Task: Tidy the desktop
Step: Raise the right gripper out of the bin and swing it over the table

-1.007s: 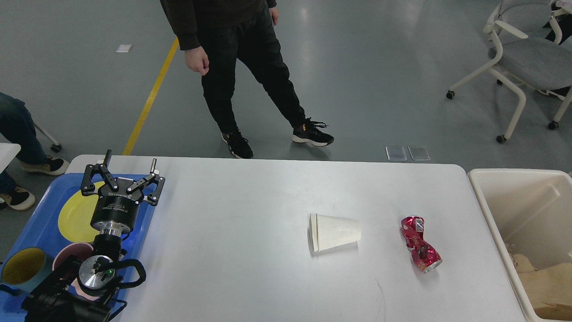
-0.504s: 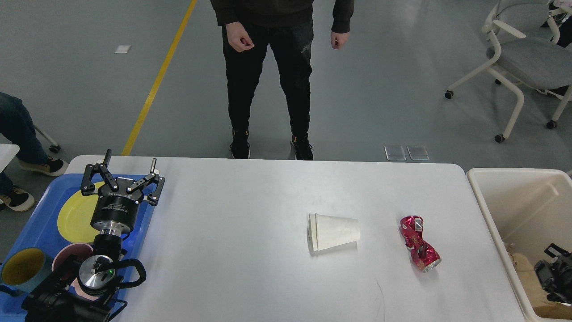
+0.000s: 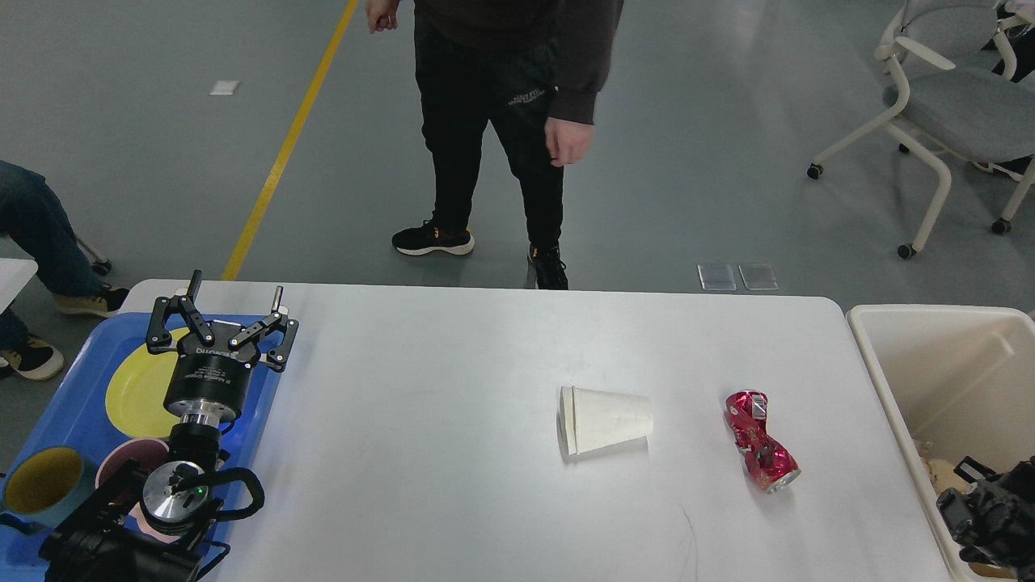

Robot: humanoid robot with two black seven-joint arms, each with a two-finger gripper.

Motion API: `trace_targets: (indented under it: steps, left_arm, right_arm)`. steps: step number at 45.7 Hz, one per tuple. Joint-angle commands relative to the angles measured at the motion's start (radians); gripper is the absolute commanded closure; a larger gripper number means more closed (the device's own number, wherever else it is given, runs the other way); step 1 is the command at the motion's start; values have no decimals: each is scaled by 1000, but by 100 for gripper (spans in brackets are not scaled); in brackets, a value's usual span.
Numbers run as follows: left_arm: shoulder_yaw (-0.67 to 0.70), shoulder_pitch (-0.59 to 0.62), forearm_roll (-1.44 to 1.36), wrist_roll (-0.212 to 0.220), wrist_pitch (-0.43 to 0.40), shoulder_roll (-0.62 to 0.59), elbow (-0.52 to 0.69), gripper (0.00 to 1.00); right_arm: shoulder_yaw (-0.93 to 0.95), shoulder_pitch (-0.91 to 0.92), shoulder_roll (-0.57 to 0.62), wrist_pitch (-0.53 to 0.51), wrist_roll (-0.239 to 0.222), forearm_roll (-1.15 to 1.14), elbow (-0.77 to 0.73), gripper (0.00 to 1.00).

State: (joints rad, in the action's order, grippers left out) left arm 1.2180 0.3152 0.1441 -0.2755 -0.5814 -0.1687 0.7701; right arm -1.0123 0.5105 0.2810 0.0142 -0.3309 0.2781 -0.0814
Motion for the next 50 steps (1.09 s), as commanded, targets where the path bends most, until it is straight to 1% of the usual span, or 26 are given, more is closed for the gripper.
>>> trace_targets:
  steps: [1,10,19,21,23,25,31,34,38,43,49,50]
  left_arm:
    - [0,1,0,-1,0,0,0,4]
    - [0,1,0,1,0,0,0,4]
    - [0,-1,0,-1,0,0,0,4]
    - [0,-1,0,1,0,0,0,4]
    - [0,-1,0,-1,0,0,0,4]
    - [0,1,0,-1,0,0,0,4]
    - [0,1,-1,1,0,0,0,4]
    - [0,1,0,-1,0,0,0,4]
    - [0,1,0,-1,0,0,0,4]
    - [0,1,0,-1,0,0,0,4]
    - [0,1,0,-1,0,0,0,4]
    - [0,1,0,-1,0,0,0,4]
  right_arm:
    - [1,2,-13,9,1,1,0,0]
    - [4,10,6,7,3,4,2,0]
    - [43,36,60,-11,6,6,9,0]
    - [43,52,63,-52,16,6,9,0]
    - [46,71,72,-104,36,6,9,0]
    - [54,98,90,-178,53,6,8,0]
    - [93,235,110,-494,61,6,5,0]
    - [97,307,104,-614,59,0,2,0]
    - [86,401,95,-692,49,-19,6,0]
    - [37,503,46,-770,47,-98,8,0]
    - [-5,638,-26,-957,47,-143,11,0]
    - [-5,660,-29,-974,47,-143,18,0]
